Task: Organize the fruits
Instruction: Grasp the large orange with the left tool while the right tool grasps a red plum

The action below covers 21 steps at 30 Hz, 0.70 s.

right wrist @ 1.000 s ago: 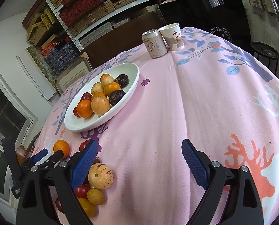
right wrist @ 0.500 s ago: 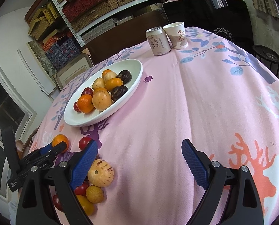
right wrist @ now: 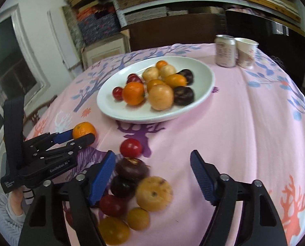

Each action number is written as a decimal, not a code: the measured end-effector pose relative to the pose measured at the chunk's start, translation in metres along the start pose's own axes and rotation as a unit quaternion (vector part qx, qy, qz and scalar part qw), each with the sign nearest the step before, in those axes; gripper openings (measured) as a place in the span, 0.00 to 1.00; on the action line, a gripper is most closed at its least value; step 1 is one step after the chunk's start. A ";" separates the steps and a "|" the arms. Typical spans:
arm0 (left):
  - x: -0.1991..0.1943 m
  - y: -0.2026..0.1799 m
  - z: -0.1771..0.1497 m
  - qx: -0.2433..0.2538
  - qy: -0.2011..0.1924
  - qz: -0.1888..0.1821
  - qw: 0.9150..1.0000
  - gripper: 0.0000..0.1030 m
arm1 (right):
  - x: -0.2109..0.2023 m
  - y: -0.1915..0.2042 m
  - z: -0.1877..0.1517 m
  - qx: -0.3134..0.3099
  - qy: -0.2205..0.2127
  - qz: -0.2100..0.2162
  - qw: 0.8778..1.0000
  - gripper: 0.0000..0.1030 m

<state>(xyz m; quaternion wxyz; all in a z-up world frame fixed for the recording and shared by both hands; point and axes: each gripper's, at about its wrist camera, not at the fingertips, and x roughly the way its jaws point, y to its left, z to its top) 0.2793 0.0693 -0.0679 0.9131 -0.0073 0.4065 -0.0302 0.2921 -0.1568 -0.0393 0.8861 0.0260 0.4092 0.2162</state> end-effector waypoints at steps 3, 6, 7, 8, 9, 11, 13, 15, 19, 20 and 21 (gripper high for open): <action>0.000 0.000 0.000 0.000 0.000 0.000 1.000 0.45 | 0.018 0.014 0.013 -0.016 0.034 0.005 0.999 0.58; 0.000 0.000 0.000 0.002 0.000 0.003 1.000 0.45 | 0.036 0.018 0.019 -0.016 0.070 0.015 0.997 0.45; 0.000 0.000 0.000 0.002 0.000 0.003 1.000 0.45 | 0.039 0.017 0.019 -0.014 0.075 0.016 0.997 0.42; 0.000 0.000 0.000 0.003 0.001 0.003 1.000 0.45 | 0.043 0.015 0.019 -0.006 0.080 0.023 0.997 0.42; 0.001 0.000 0.000 0.003 0.002 0.002 1.000 0.46 | 0.045 0.012 0.019 -0.001 0.082 0.031 0.996 0.42; 0.002 -0.001 -0.001 0.004 0.006 0.003 1.000 0.46 | 0.047 0.010 0.017 0.009 0.085 0.047 0.995 0.38; 0.004 -0.001 -0.001 0.002 0.011 0.005 1.000 0.45 | 0.047 0.011 0.016 0.009 0.087 0.064 0.994 0.32; 0.005 0.001 0.000 -0.001 0.013 0.001 1.000 0.45 | 0.049 0.014 0.013 0.006 0.086 0.068 0.994 0.32; 0.007 0.002 0.000 -0.005 0.018 -0.002 1.000 0.45 | 0.050 0.017 0.013 0.000 0.075 0.070 0.995 0.29; 0.008 0.003 0.000 -0.007 0.018 -0.005 1.000 0.45 | 0.049 0.016 0.013 0.002 0.072 0.071 0.995 0.29; 0.008 0.004 0.000 -0.011 0.018 -0.009 1.000 0.45 | 0.048 0.015 0.013 0.005 0.068 0.071 0.995 0.29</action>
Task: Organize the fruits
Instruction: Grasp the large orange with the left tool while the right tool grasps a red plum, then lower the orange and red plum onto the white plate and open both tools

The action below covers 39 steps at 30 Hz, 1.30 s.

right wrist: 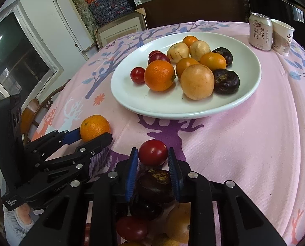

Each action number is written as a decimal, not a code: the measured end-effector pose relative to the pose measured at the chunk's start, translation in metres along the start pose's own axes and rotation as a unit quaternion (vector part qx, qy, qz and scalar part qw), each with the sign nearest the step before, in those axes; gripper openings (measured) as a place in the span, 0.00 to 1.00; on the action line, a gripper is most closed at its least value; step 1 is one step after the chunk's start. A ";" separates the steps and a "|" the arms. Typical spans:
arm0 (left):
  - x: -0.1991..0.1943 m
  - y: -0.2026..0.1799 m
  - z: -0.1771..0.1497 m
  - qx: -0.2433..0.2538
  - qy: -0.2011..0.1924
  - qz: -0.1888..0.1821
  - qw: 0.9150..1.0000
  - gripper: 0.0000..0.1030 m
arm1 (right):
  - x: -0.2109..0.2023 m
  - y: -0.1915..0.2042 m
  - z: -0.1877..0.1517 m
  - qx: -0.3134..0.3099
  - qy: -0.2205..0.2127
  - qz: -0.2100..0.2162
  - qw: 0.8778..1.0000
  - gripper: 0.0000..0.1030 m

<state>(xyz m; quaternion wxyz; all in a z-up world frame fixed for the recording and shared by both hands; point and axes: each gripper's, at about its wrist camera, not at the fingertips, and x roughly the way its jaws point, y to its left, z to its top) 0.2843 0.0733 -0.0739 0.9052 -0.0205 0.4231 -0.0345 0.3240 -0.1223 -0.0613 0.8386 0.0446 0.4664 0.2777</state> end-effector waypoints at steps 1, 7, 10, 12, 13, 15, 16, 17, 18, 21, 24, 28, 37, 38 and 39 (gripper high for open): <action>0.000 0.001 0.000 -0.002 0.000 -0.002 1.000 0.45 | -0.003 -0.002 0.000 0.002 -0.006 -0.001 1.000 0.29; -0.008 -0.001 -0.002 -0.003 -0.014 -0.002 1.000 0.45 | -0.031 -0.016 0.002 0.024 -0.044 0.023 0.998 0.29; -0.020 -0.003 -0.002 0.003 -0.027 -0.002 1.000 0.45 | -0.048 -0.026 0.002 0.039 -0.065 0.032 0.997 0.29; -0.027 -0.005 -0.001 0.005 -0.037 -0.004 0.999 0.45 | -0.059 -0.035 0.002 0.053 -0.083 0.032 0.995 0.29; -0.031 -0.005 0.002 0.004 -0.041 -0.003 0.999 0.45 | -0.065 -0.039 0.003 0.061 -0.092 0.034 0.993 0.29; -0.035 -0.006 0.010 0.000 -0.047 -0.001 0.999 0.45 | -0.078 -0.050 0.005 0.083 -0.113 0.041 0.989 0.29; -0.036 -0.006 0.015 -0.001 -0.050 -0.003 0.999 0.45 | -0.083 -0.055 0.005 0.091 -0.120 0.043 0.988 0.29; -0.035 -0.007 0.023 -0.002 -0.050 -0.006 0.999 0.45 | -0.088 -0.060 0.007 0.102 -0.129 0.047 0.985 0.29; -0.034 -0.008 0.029 -0.003 -0.050 -0.006 0.999 0.45 | -0.091 -0.063 0.010 0.107 -0.133 0.049 0.984 0.29; -0.028 -0.016 0.050 0.000 -0.053 -0.017 0.998 0.45 | -0.093 -0.066 0.025 0.110 -0.137 0.047 0.983 0.29; -0.016 -0.028 0.069 0.011 -0.055 -0.023 0.998 0.45 | -0.089 -0.063 0.048 0.095 -0.135 0.023 0.986 0.29; 0.004 -0.028 0.087 0.006 -0.049 -0.029 0.998 0.45 | -0.072 -0.067 0.080 0.097 -0.133 0.022 0.986 0.29; 0.023 -0.012 0.089 0.002 -0.053 -0.010 0.999 0.80 | -0.026 -0.059 0.104 0.093 -0.132 0.044 0.986 0.65; 0.019 -0.011 0.089 -0.001 -0.060 -0.008 0.998 0.81 | -0.026 -0.059 0.103 0.089 -0.136 0.037 0.986 0.65; 0.016 -0.010 0.090 -0.004 -0.065 -0.010 0.998 0.81 | -0.027 -0.058 0.104 0.085 -0.135 0.034 0.987 0.65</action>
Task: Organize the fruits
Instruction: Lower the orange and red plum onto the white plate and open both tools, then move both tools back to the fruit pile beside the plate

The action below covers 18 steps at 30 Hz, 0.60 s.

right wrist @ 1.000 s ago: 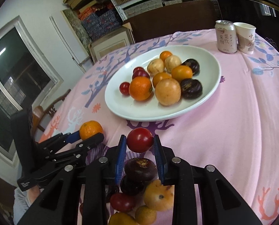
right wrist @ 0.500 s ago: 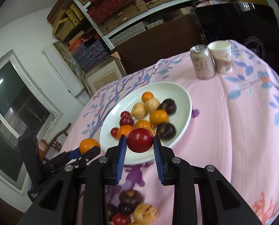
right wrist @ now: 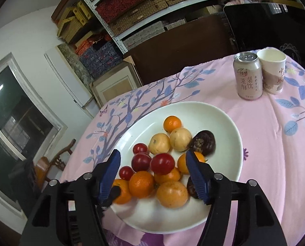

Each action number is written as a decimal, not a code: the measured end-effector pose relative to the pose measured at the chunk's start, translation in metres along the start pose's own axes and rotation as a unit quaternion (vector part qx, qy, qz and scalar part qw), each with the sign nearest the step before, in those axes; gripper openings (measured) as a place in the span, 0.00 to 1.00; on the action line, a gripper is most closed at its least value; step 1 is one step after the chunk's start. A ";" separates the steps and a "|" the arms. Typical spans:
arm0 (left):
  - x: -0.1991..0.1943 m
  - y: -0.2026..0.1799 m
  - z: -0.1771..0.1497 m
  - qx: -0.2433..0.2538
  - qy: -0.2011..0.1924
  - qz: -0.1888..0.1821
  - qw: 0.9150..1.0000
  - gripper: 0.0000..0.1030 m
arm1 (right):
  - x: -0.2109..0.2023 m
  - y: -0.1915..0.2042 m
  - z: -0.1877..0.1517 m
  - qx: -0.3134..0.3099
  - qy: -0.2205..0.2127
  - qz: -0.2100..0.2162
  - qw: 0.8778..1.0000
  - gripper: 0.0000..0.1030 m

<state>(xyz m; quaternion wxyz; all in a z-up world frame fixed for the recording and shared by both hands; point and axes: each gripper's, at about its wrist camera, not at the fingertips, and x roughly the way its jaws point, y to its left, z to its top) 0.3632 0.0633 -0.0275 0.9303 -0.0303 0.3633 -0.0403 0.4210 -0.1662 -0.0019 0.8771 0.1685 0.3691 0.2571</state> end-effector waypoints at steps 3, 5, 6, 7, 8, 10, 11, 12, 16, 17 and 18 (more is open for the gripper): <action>-0.009 0.003 0.000 -0.007 -0.006 -0.006 1.000 0.83 | -0.014 -0.002 0.003 0.012 -0.010 0.009 1.000 0.65; -0.014 0.003 -0.003 -0.004 -0.011 0.001 1.000 0.87 | -0.024 -0.001 0.005 0.019 -0.015 0.009 1.000 0.66; -0.018 0.002 -0.005 -0.001 -0.013 0.005 1.000 0.88 | -0.031 0.000 0.004 0.019 -0.017 0.008 1.000 0.66; -0.021 0.001 -0.007 0.000 -0.015 0.006 1.000 0.88 | -0.035 0.002 0.002 0.018 -0.020 0.006 1.000 0.68; -0.025 0.001 -0.009 0.001 -0.015 0.006 1.000 0.88 | -0.042 0.002 -0.001 0.017 -0.023 0.003 1.000 0.69; -0.034 0.000 -0.017 0.000 -0.016 0.002 1.000 0.89 | -0.051 0.000 -0.010 0.015 -0.028 -0.005 0.999 0.71; -0.038 0.000 -0.020 -0.001 -0.017 0.000 1.000 0.91 | -0.057 -0.003 -0.018 0.016 -0.030 -0.014 0.999 0.71; -0.043 -0.001 -0.027 -0.001 -0.017 -0.003 1.000 0.91 | -0.061 -0.006 -0.025 0.015 -0.030 -0.021 0.999 0.71; -0.063 -0.006 -0.052 0.009 -0.014 -0.004 1.000 0.92 | -0.086 -0.029 -0.071 0.030 -0.037 -0.048 0.998 0.71; -0.068 -0.008 -0.058 0.013 -0.013 -0.004 1.000 0.92 | -0.089 -0.034 -0.081 0.037 -0.033 -0.053 0.997 0.71; -0.073 -0.011 -0.066 0.018 -0.010 -0.003 1.000 0.92 | -0.092 -0.038 -0.088 0.043 -0.026 -0.058 0.997 0.71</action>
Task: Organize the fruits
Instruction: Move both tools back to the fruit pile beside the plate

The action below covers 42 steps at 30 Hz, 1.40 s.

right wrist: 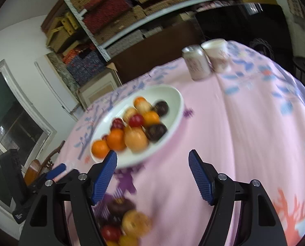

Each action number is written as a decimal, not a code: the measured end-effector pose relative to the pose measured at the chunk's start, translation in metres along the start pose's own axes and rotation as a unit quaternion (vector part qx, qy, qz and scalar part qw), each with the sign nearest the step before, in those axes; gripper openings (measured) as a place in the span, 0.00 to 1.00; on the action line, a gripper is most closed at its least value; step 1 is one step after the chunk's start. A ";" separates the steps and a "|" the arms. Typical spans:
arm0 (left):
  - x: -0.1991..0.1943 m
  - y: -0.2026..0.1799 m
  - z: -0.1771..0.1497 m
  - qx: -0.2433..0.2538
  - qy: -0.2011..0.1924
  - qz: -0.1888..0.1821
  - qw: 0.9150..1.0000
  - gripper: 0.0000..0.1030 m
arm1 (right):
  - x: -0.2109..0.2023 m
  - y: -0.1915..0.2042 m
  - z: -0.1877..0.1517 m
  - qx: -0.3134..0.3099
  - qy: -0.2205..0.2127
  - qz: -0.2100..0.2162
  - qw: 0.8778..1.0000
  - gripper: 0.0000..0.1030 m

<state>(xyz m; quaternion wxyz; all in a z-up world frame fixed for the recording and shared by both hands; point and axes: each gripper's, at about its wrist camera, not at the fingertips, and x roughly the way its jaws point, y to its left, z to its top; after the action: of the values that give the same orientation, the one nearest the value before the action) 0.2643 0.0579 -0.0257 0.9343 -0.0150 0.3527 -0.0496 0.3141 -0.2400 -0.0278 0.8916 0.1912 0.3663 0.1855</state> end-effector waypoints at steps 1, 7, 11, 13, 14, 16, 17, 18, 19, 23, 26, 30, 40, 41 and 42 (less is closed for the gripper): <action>-0.006 -0.002 -0.007 0.005 0.000 0.003 1.000 0.92 | -0.003 -0.003 -0.006 0.004 0.005 -0.002 1.000 0.71; -0.035 -0.012 -0.037 0.015 -0.009 0.007 1.000 0.96 | -0.029 -0.013 -0.037 0.022 -0.013 -0.006 1.000 0.85; -0.036 -0.017 -0.047 0.019 0.005 -0.003 1.000 0.96 | -0.028 -0.023 -0.042 0.039 -0.004 -0.012 0.999 0.85; -0.036 -0.018 -0.050 0.019 0.012 -0.012 1.000 0.96 | -0.029 -0.027 -0.042 0.047 -0.006 -0.017 0.999 0.85; -0.037 -0.018 -0.051 0.018 0.014 -0.015 1.000 0.96 | -0.029 -0.030 -0.042 0.054 -0.007 -0.018 0.998 0.85; -0.040 -0.018 -0.054 0.014 0.015 -0.022 1.000 0.96 | -0.027 -0.033 -0.042 0.064 -0.003 -0.016 0.998 0.86; -0.043 -0.018 -0.056 0.012 0.016 -0.025 0.999 0.96 | -0.026 -0.035 -0.042 0.067 0.000 -0.017 0.998 0.86; -0.047 -0.019 -0.060 0.012 0.016 -0.027 0.999 0.96 | -0.024 -0.037 -0.042 0.072 0.005 -0.017 0.997 0.86; -0.050 -0.020 -0.064 0.014 0.015 -0.028 0.999 0.96 | -0.023 -0.038 -0.042 0.075 0.008 -0.017 0.997 0.86; -0.063 -0.034 -0.079 0.041 0.013 -0.035 0.998 0.96 | -0.019 -0.040 -0.043 0.084 0.018 -0.010 0.996 0.86; -0.064 -0.047 -0.087 0.068 0.020 -0.027 0.997 0.96 | -0.020 -0.038 -0.043 0.081 0.017 -0.010 0.997 0.86; -0.060 -0.060 -0.096 0.101 0.037 -0.012 0.994 0.96 | -0.020 -0.040 -0.044 0.085 0.020 -0.010 0.996 0.86; -0.066 -0.018 -0.090 0.022 0.024 0.034 0.999 0.96 | -0.018 -0.043 -0.043 0.093 0.024 -0.005 0.995 0.87; -0.068 -0.010 -0.089 0.006 0.019 0.040 0.999 0.96 | -0.018 -0.044 -0.044 0.095 0.024 -0.003 0.995 0.87; -0.070 0.002 -0.088 -0.017 0.015 0.043 0.999 0.96 | -0.019 -0.044 -0.043 0.096 0.024 -0.001 0.995 0.87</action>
<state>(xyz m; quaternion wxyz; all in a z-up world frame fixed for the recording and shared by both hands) 0.1544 0.0673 -0.0458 0.9296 -0.0151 0.3683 -0.0031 0.2786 -0.2775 -0.0664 0.8603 0.2711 0.4037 0.1527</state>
